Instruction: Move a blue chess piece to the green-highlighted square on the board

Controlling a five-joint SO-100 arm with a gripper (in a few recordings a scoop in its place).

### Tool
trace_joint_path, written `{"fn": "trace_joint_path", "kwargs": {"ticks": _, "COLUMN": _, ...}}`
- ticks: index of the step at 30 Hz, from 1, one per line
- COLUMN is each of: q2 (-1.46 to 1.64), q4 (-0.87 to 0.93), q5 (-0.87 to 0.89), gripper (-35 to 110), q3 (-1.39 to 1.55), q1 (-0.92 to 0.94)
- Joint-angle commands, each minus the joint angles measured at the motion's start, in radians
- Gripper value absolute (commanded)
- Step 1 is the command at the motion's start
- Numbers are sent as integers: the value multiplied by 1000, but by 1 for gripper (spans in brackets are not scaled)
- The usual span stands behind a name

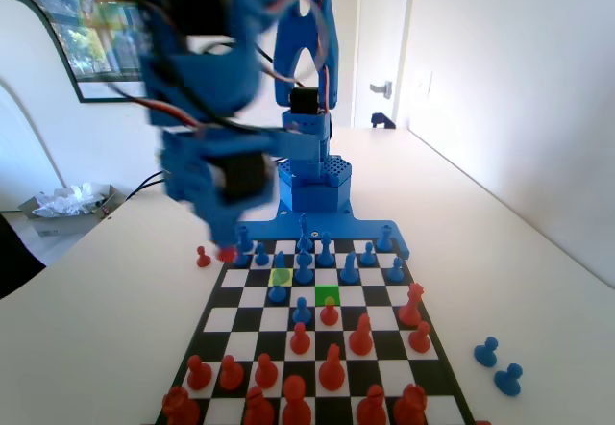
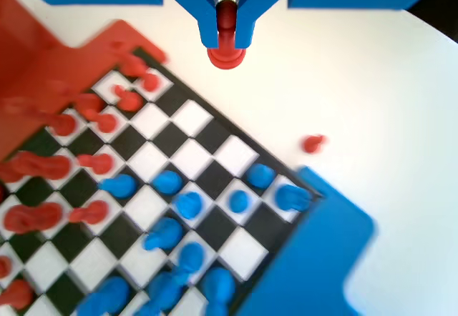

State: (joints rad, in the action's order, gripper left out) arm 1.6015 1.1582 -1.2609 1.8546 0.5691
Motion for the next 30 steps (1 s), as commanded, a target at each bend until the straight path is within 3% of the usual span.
{"fn": "trace_joint_path", "kwargs": {"ticks": 1, "q2": 58, "q4": 9, "q5": -55, "gripper": 1, "q3": -46, "q1": 103}}
{"fn": "trace_joint_path", "kwargs": {"ticks": 11, "q2": -123, "q4": -87, "q5": -127, "gripper": 1, "q3": -34, "q1": 261}}
{"fn": "trace_joint_path", "kwargs": {"ticks": 30, "q2": -282, "q4": -563, "q5": -176, "gripper": 1, "q3": 273, "q1": 236}}
